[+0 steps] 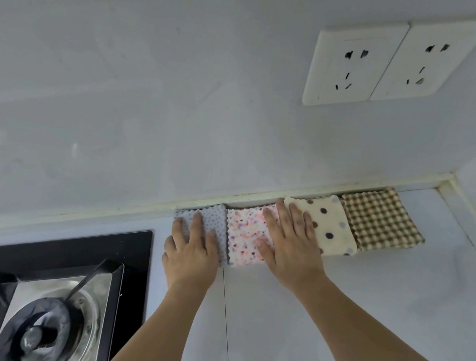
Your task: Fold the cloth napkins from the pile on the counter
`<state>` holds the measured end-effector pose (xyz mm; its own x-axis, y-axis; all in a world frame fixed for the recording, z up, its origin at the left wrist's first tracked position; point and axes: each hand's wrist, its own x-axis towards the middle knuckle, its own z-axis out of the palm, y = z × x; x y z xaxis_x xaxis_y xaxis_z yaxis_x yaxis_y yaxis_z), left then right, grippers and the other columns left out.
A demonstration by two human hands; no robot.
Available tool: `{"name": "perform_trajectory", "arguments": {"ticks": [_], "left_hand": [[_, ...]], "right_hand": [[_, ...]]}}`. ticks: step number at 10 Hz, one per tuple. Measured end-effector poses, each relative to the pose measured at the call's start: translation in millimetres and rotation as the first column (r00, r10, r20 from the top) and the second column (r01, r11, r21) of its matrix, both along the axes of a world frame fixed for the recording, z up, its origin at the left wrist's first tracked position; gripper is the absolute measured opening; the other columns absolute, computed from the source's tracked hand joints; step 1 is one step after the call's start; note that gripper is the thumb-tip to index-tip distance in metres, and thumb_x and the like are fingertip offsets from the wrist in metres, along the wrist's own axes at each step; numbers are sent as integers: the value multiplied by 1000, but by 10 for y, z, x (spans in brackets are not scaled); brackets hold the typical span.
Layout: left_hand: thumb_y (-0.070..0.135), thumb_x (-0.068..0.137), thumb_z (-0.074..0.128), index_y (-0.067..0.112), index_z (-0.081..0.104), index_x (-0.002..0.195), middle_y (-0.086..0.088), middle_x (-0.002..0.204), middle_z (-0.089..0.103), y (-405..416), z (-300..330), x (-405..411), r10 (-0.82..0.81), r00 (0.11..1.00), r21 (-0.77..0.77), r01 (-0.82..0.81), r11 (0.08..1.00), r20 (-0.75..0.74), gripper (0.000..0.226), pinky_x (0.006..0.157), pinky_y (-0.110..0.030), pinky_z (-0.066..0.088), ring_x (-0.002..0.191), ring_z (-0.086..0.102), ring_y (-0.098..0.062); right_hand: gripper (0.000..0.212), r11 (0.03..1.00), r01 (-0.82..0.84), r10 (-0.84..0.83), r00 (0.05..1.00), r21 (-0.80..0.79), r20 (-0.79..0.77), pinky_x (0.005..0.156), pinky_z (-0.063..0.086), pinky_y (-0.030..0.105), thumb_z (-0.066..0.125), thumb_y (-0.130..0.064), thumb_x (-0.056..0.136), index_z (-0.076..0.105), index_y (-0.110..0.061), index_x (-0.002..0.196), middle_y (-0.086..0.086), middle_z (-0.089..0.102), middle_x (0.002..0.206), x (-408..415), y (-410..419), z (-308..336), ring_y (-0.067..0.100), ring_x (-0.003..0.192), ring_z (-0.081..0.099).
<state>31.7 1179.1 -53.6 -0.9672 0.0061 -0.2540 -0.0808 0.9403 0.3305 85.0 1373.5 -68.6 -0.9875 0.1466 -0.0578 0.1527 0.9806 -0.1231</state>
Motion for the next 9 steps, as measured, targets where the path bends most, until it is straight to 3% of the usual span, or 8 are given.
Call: {"name": "perform_trajectory", "arguments": {"ticks": [2, 5, 7, 9], "left_hand": [[60, 95, 10, 38, 7, 153, -5, 161, 3, 47, -21, -12, -7, 1000, -90, 7, 996, 0, 62, 113, -52, 19, 142, 15, -34], [62, 94, 9, 39, -1, 153, 1, 163, -9, 148, 46, 24, 8, 998, -165, 2, 986, 61, 64, 114, -62, -5, 147, -9, -37], [63, 92, 3, 34, -3, 155, 1, 163, -12, 185, 234, 93, -49, 998, -192, 53, 980, 30, 69, 112, -64, -12, 147, -16, -34], [58, 95, 3, 31, -5, 155, 3, 163, -8, 280, 610, 257, -160, 980, -94, 150, 984, -117, 66, 114, -61, -10, 149, -15, -25]], "right_hand": [[66, 999, 35, -36, 999, -11, -29, 114, 23, 56, 22, -56, 98, 44, -14, 144, 14, 30, 156, -86, -20, -57, 34, 144, 27], [65, 998, 59, -57, 995, 14, -85, 113, 24, 56, 26, -53, 97, 45, -12, 143, 13, 32, 155, -101, -52, -120, 32, 144, 27], [62, 999, 45, -44, 994, 13, -104, 114, 21, 54, 26, -48, 98, 43, -11, 145, 12, 31, 156, 22, -32, 87, 31, 145, 25], [63, 991, 104, -118, 979, -90, -167, 117, 21, 52, 19, -45, 97, 38, -9, 145, 14, 30, 155, 321, 65, 533, 32, 145, 25]]}}
